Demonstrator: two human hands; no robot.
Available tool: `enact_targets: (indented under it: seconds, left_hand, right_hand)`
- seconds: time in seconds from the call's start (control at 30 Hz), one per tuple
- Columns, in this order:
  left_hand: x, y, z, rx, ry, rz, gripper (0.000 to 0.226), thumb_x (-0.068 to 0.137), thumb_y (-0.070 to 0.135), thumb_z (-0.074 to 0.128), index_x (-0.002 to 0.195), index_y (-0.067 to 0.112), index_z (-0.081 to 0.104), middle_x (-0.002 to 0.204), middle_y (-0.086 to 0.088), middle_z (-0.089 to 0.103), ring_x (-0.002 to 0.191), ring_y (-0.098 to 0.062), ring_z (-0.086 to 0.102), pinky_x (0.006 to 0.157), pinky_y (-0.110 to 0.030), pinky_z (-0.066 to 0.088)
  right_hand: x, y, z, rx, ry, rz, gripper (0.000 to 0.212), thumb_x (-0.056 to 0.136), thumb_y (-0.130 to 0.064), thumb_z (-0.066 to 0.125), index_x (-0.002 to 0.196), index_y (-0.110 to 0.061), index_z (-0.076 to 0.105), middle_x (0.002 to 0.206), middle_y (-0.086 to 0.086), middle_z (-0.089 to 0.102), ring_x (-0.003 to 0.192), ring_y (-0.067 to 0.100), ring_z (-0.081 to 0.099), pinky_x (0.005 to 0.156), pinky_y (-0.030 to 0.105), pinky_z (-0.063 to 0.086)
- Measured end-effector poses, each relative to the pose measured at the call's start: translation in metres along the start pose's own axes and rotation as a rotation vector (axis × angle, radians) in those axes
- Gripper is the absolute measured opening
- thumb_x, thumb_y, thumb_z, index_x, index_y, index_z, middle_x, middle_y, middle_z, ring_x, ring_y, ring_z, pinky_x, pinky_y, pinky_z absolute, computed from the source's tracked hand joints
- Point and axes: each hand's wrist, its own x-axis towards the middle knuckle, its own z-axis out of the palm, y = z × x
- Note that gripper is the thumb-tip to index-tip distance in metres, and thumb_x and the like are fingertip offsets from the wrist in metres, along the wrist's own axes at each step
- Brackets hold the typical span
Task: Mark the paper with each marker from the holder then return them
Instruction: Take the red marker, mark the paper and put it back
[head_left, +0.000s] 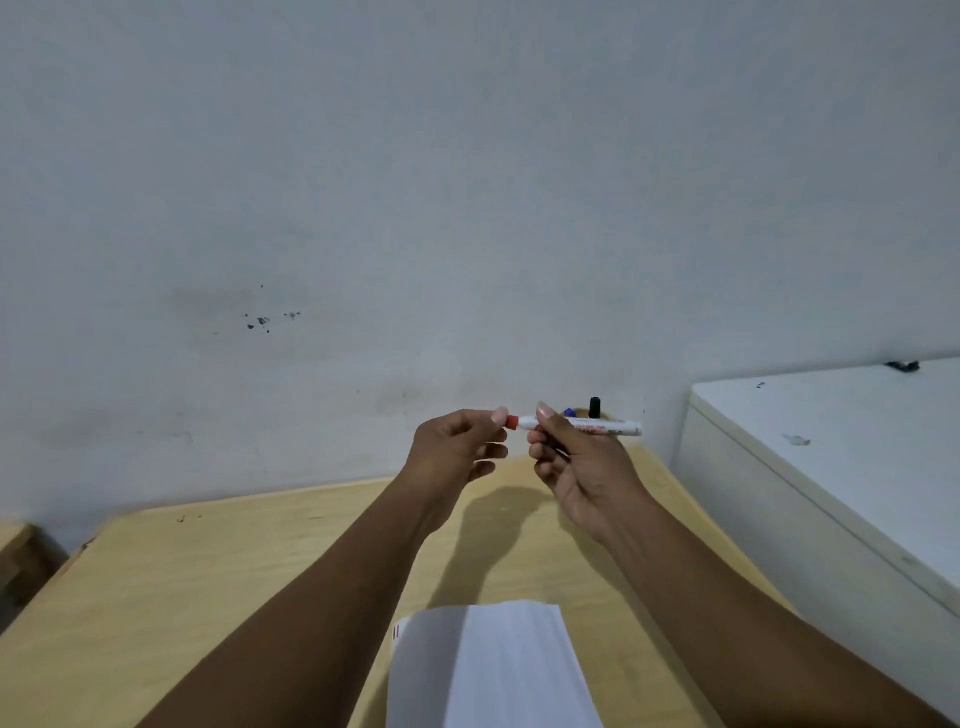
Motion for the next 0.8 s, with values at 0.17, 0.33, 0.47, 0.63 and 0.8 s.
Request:
enact_targets:
  seconds: [0.17, 0.33, 0.47, 0.63, 0.8]
  left_hand:
    - [0.017, 0.003, 0.014, 0.093, 0.044, 0.076, 0.019, 0.089, 0.028, 0.077, 0.083, 0.010, 0.078, 0.075, -0.004, 0.071, 0.075, -0.017, 0.068, 0.067, -0.028, 0.052]
    - [0.025, 0.005, 0.017, 0.183, 0.074, 0.136, 0.016, 0.091, 0.027, 0.075, 0.084, 0.013, 0.079, 0.076, -0.003, 0.071, 0.070, -0.016, 0.068, 0.064, -0.028, 0.052]
    - [0.044, 0.023, 0.022, 0.301, 0.176, 0.265, 0.016, 0.091, 0.027, 0.074, 0.082, 0.015, 0.078, 0.081, -0.006, 0.077, 0.068, -0.014, 0.071, 0.067, -0.033, 0.057]
    - [0.061, 0.029, 0.036, 0.625, 0.189, 0.386, 0.019, 0.089, 0.033, 0.076, 0.083, 0.015, 0.078, 0.075, -0.009, 0.077, 0.067, -0.021, 0.072, 0.062, -0.027, 0.054]
    - [0.074, 0.018, 0.060, 0.832, 0.074, 0.439, 0.020, 0.085, 0.034, 0.080, 0.089, 0.014, 0.079, 0.074, 0.005, 0.073, 0.064, -0.003, 0.061, 0.063, -0.023, 0.046]
  right_hand:
    - [0.009, -0.004, 0.002, 0.055, -0.004, 0.008, 0.018, 0.091, -0.017, 0.075, 0.093, 0.000, 0.068, 0.067, 0.006, 0.062, 0.050, 0.009, 0.059, 0.045, 0.019, 0.044]
    - [0.018, -0.027, -0.003, -0.240, 0.030, 0.134, 0.042, 0.086, -0.046, 0.076, 0.094, -0.006, 0.066, 0.059, 0.006, 0.064, 0.042, 0.010, 0.054, 0.037, 0.019, 0.037]
    - [0.027, -0.060, -0.029, -0.484, 0.155, 0.182, 0.075, 0.081, -0.080, 0.055, 0.076, -0.006, 0.070, 0.054, 0.005, 0.063, 0.040, 0.012, 0.045, 0.033, 0.017, 0.027]
    - [0.035, -0.086, -0.069, -0.571, 0.273, 0.103, 0.061, 0.097, -0.062, 0.048, 0.090, -0.004, 0.065, 0.063, 0.010, 0.063, 0.043, 0.015, 0.048, 0.032, 0.019, 0.028]
    - [0.040, -0.086, -0.083, -0.662, 0.278, 0.078, 0.047, 0.098, -0.052, 0.055, 0.091, -0.007, 0.065, 0.065, 0.009, 0.064, 0.040, 0.014, 0.051, 0.037, 0.021, 0.030]
